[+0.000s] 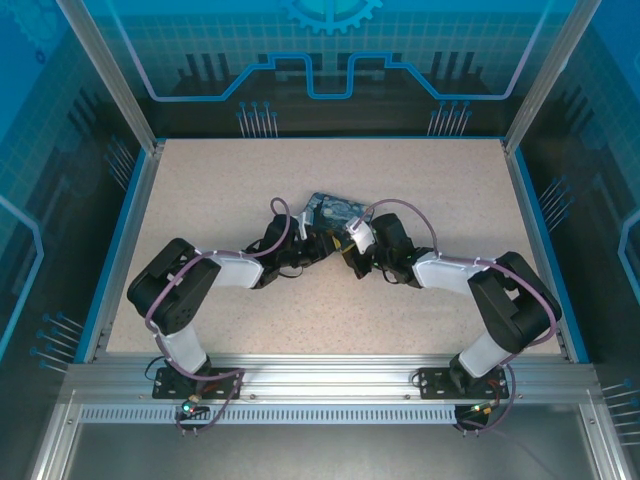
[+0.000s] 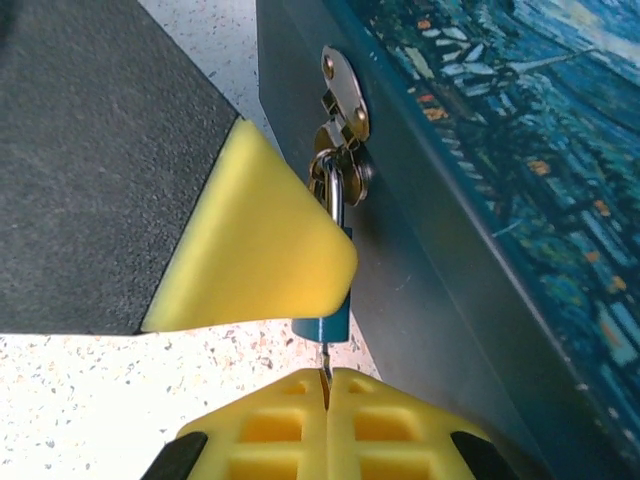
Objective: Unlock a padlock with a key
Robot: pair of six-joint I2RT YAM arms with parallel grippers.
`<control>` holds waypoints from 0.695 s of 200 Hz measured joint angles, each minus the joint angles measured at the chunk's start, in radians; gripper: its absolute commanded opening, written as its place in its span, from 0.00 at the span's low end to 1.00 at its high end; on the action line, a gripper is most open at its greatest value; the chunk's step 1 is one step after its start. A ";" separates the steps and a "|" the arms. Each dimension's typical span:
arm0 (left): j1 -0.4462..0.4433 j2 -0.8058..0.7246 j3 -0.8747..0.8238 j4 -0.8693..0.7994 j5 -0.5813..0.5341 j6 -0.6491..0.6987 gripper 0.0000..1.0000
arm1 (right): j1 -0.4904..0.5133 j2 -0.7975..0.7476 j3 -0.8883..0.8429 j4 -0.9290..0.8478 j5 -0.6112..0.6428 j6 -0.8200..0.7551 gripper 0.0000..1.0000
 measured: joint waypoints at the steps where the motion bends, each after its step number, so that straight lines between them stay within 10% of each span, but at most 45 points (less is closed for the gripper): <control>1: 0.000 0.000 0.000 0.000 0.000 -0.001 0.19 | 0.000 0.000 0.000 0.003 0.000 0.000 0.01; 139: -0.071 0.076 -0.002 0.041 -0.056 -0.124 0.19 | 0.009 0.006 -0.127 0.121 0.027 0.133 0.01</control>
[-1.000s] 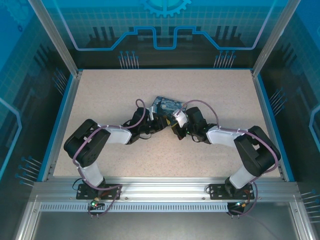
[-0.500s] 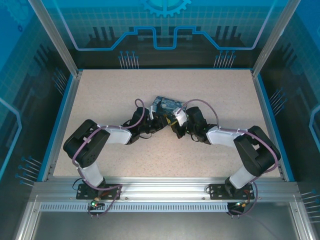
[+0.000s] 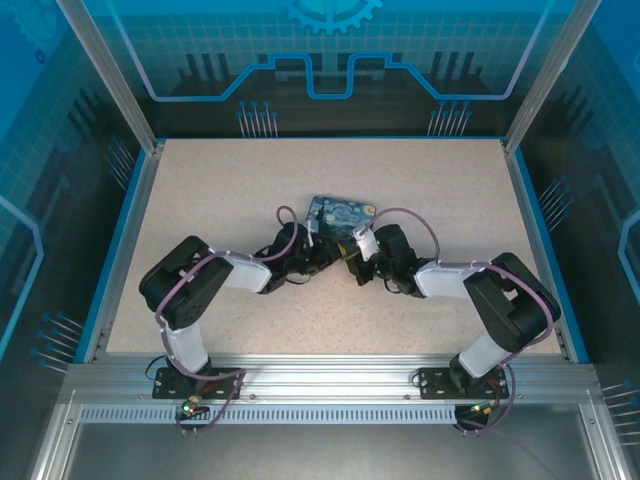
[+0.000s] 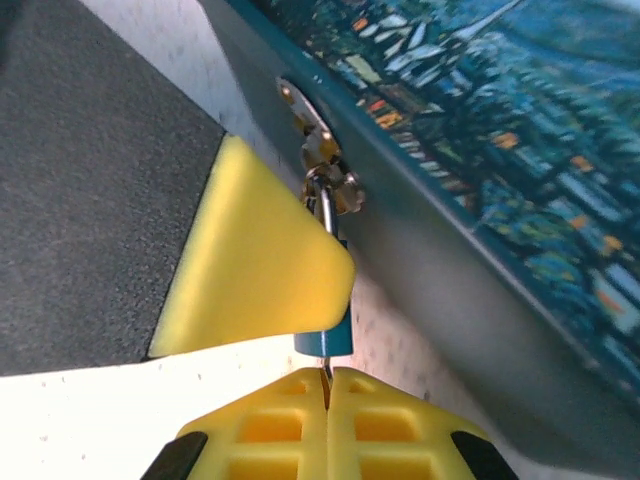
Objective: Unlock a padlock with a key
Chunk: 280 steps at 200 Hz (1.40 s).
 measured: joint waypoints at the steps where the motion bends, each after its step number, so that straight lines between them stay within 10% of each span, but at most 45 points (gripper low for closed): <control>1: -0.003 0.002 0.000 -0.001 0.000 -0.001 0.19 | 0.000 0.000 -0.005 0.004 0.000 0.001 0.01; 104: -0.060 -0.104 -0.050 -0.073 -0.067 0.027 0.61 | 0.023 0.027 -0.091 0.181 -0.029 0.089 0.01; 162: -0.019 -0.315 -0.160 -0.090 -0.084 0.045 0.62 | 0.034 0.015 -0.108 0.198 -0.034 0.190 0.01; 280: -0.024 -0.119 -0.262 0.253 -0.092 -0.113 0.54 | 0.074 -0.040 -0.111 0.150 -0.027 0.312 0.01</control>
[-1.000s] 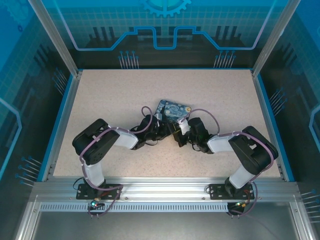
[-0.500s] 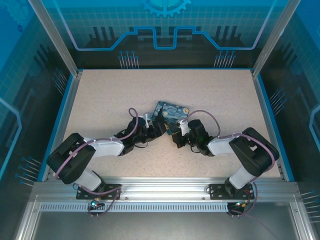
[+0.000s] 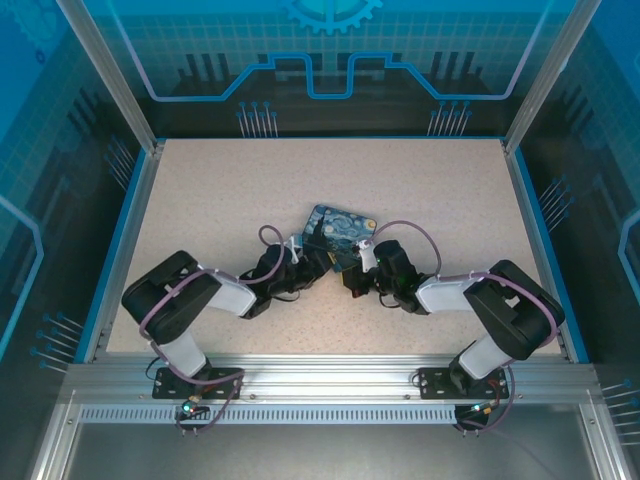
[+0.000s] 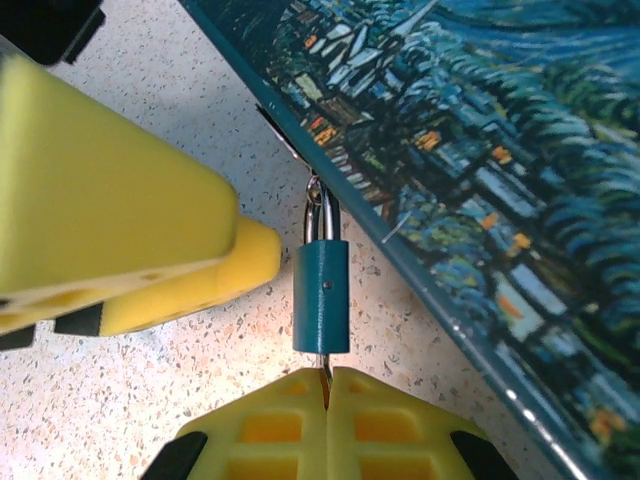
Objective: Unlock a padlock with a key
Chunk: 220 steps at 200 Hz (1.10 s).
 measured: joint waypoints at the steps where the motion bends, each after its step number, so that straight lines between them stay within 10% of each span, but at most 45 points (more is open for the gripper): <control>1: 0.000 0.003 0.000 0.004 0.000 -0.001 0.54 | 0.000 0.000 0.000 0.000 0.000 0.001 0.01; 113: -0.037 0.156 0.009 0.216 -0.004 -0.075 0.48 | 0.004 0.000 0.027 -0.034 -0.005 0.027 0.02; 220: -0.039 0.172 0.002 0.290 -0.052 -0.078 0.13 | 0.004 0.000 0.037 -0.031 -0.005 0.042 0.07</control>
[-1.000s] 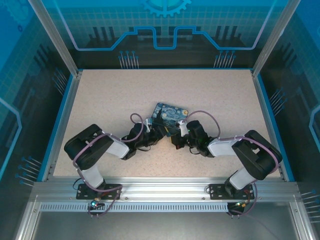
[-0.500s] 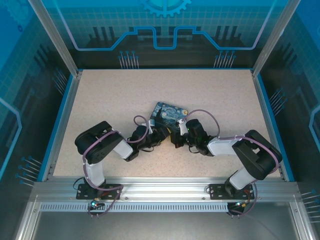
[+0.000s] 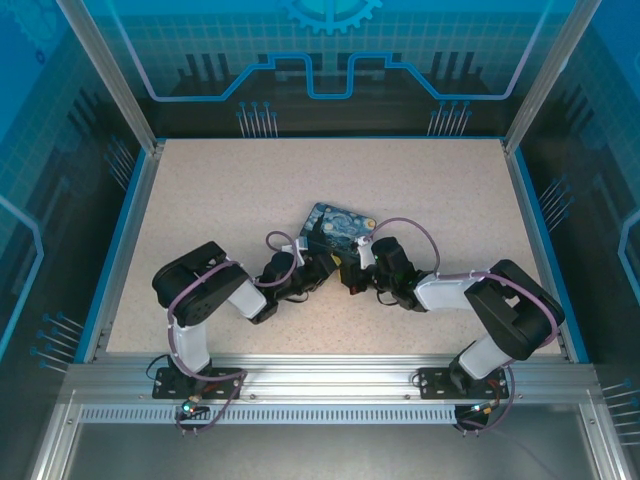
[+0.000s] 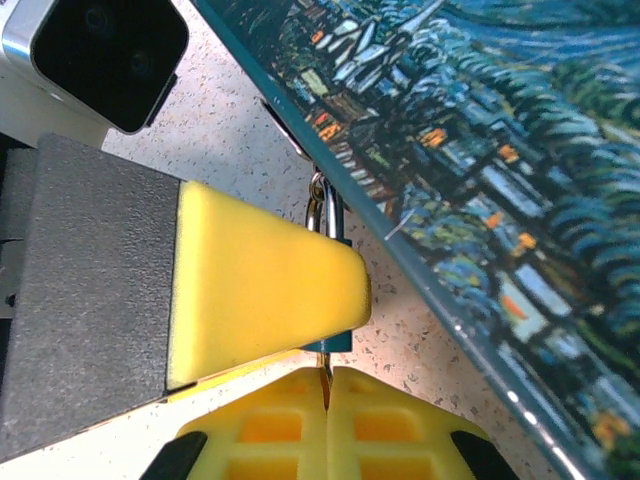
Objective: Unlock a padlock with a key
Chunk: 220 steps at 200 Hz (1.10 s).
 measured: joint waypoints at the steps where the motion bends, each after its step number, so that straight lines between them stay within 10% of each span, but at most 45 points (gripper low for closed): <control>1: 0.000 0.000 0.000 0.000 0.000 0.000 0.13 | 0.000 0.000 0.000 0.000 0.000 0.000 0.07; 62: -0.001 0.000 -0.002 0.012 -0.011 0.000 0.01 | -0.001 0.000 0.002 0.006 -0.018 0.009 0.20; 220: -0.002 -0.011 -0.012 0.011 -0.027 0.005 0.31 | -0.010 0.000 0.002 0.003 -0.029 0.016 0.07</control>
